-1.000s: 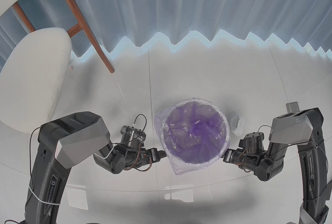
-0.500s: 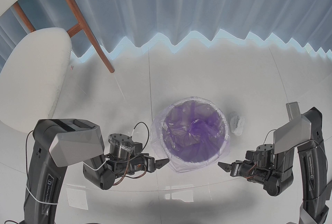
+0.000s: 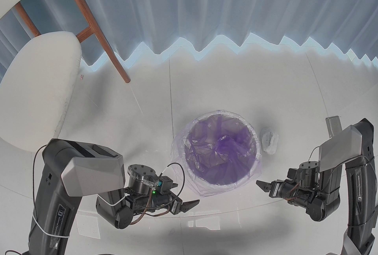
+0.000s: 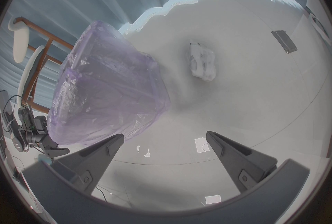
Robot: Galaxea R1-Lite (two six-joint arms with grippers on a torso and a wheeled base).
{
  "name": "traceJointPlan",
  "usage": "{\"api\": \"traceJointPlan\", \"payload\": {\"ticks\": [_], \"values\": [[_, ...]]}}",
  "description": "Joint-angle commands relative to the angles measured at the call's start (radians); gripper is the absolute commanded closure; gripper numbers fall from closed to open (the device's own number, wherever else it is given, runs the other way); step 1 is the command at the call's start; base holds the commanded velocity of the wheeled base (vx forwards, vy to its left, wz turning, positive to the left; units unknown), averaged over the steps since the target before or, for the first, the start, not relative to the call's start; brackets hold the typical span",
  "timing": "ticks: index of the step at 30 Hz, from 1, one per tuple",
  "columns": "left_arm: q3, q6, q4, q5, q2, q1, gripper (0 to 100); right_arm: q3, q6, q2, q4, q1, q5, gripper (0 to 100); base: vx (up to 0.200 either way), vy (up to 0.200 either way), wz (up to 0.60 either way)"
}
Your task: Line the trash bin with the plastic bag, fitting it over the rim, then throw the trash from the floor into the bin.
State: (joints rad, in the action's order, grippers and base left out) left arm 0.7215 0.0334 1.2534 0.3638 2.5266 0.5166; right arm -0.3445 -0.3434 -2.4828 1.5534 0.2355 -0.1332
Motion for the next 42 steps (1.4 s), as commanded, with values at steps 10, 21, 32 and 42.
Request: {"api": "traceJointPlan", "payload": {"ticks": [10, 21, 32, 42], "values": [[0.124, -0.01, -0.006, -0.166, 0.06, 0.045, 0, 0.007, -0.003, 0.007, 0.017, -0.002, 0.001, 0, 0.0, 0.0, 0.0], [0.223, -0.012, -0.008, -0.223, 0.1, 0.037, 100, 0.001, -0.003, 0.002, 0.017, -0.002, 0.001, 0, 0.0, 0.0, 0.0], [0.2, -0.013, 0.0, -0.213, 0.1, 0.022, 100, 0.005, -0.02, 0.001, 0.017, -0.001, 0.003, 0, 0.0, 0.0, 0.0], [0.2, -0.035, -0.201, -0.209, 0.052, -0.012, 100, 0.022, -0.034, 0.005, 0.017, -0.001, 0.041, 0, 0.0, 0.0, 0.0]]}}
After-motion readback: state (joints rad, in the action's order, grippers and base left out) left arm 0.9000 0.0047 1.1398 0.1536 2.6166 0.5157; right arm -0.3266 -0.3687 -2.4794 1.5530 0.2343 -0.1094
